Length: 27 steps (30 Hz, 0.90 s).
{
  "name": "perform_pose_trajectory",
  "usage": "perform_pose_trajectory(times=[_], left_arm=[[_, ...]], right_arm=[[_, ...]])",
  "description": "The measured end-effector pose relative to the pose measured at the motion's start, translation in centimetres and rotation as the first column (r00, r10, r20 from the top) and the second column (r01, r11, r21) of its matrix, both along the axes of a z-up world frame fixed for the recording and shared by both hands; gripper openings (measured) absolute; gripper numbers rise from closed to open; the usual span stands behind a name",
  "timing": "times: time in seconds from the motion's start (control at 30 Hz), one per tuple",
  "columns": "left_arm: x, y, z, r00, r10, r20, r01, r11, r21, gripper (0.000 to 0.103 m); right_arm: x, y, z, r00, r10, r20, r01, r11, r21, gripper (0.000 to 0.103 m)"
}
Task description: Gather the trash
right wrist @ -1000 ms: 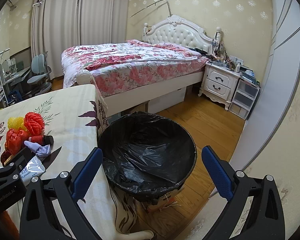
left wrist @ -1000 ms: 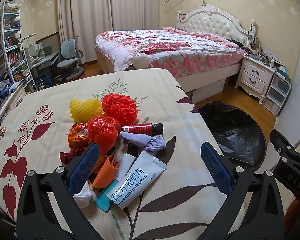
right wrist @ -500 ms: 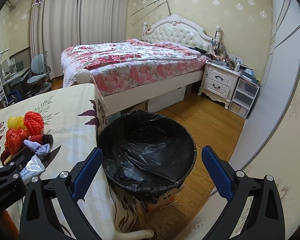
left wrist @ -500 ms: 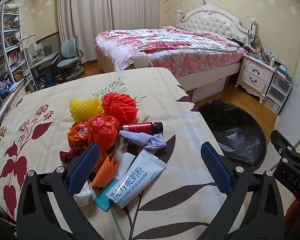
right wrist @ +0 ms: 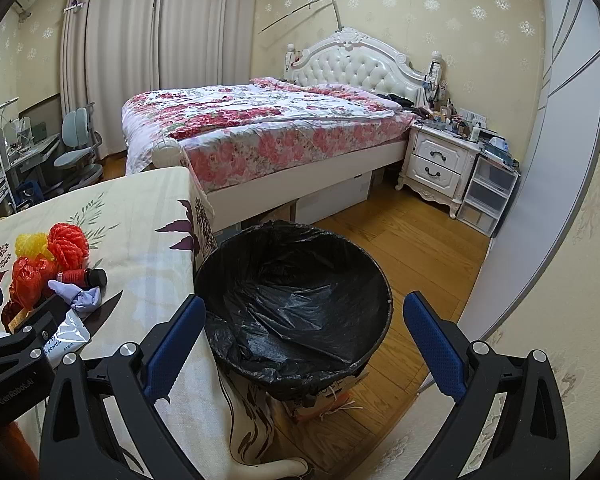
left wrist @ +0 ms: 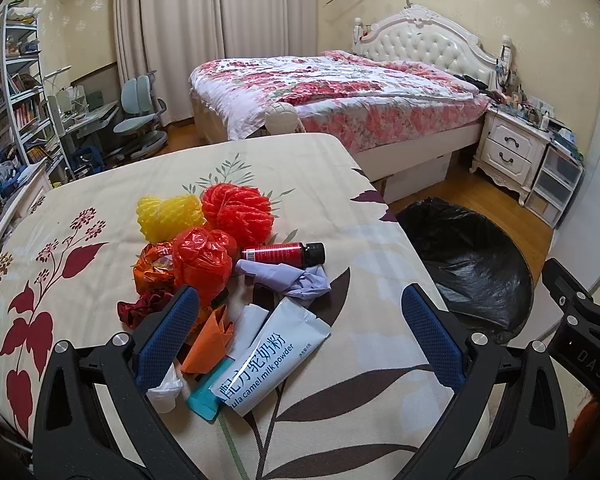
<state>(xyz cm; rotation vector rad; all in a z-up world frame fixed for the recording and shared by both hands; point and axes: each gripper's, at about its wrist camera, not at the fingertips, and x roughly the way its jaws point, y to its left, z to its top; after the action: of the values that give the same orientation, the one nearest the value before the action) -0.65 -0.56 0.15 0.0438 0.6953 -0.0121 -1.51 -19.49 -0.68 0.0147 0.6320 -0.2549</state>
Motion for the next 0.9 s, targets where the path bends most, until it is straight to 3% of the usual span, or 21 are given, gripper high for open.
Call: perform_pose_trajectory(times=[0.9], left_arm=[[-0.11, -0.37, -0.42, 1.0, -0.006, -0.002, 0.006, 1.0, 0.003, 0.099]], right_arm=[[-0.16, -0.22, 0.0, 1.0, -0.001, -0.003, 0.001, 1.0, 0.001, 0.097]])
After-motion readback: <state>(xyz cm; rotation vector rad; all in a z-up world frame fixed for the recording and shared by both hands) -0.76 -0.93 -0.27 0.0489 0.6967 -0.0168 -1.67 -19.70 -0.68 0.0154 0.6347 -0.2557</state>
